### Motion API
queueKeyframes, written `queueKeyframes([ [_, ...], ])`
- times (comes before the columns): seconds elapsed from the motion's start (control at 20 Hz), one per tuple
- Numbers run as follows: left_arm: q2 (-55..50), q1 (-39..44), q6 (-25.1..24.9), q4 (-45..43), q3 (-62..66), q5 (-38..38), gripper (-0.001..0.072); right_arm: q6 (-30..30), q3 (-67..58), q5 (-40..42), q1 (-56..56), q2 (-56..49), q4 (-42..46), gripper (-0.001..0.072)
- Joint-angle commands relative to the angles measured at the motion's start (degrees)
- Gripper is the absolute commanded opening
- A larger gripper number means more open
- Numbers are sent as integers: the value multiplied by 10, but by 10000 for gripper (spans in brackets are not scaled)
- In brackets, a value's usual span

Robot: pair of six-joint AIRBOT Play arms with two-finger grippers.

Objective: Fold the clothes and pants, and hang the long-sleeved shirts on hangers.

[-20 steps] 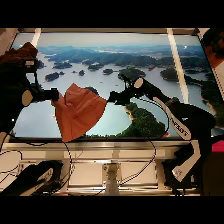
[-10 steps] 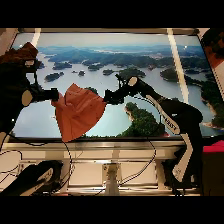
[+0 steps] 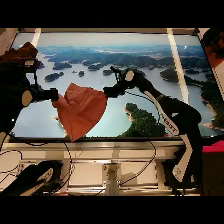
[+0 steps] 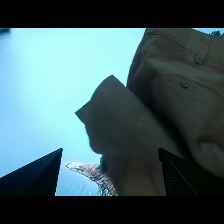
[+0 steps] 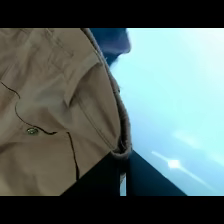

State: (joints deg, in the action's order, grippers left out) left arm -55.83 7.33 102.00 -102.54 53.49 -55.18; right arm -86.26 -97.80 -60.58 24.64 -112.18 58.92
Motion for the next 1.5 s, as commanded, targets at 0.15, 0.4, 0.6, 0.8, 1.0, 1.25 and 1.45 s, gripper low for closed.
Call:
queueKeyframes([
  [0.15, 0, 0, 24, -3, 0, 0, 704, -173, -32, -12, -67, 93, 235, 17],
  [0.4, -12, 0, 52, 70, -3, 2, 702, -243, -32, -33, -94, 136, 334, 17],
  [0.6, -70, 11, 40, 254, -39, 19, 701, -243, -31, -44, -99, 136, 332, 18],
  [0.8, -155, 73, -96, 503, -64, 113, 698, -242, -31, -44, -99, 136, 332, 18],
  [1.0, -248, 156, -138, 634, -62, 201, 697, -242, -31, -44, -100, 136, 332, 18],
  [1.25, -304, 216, -226, 767, -62, 233, 695, -240, -31, -44, -100, 136, 339, 18],
  [1.45, -330, 242, -230, 792, -60, 244, 692, -240, -31, -43, -100, 136, 339, 18],
])
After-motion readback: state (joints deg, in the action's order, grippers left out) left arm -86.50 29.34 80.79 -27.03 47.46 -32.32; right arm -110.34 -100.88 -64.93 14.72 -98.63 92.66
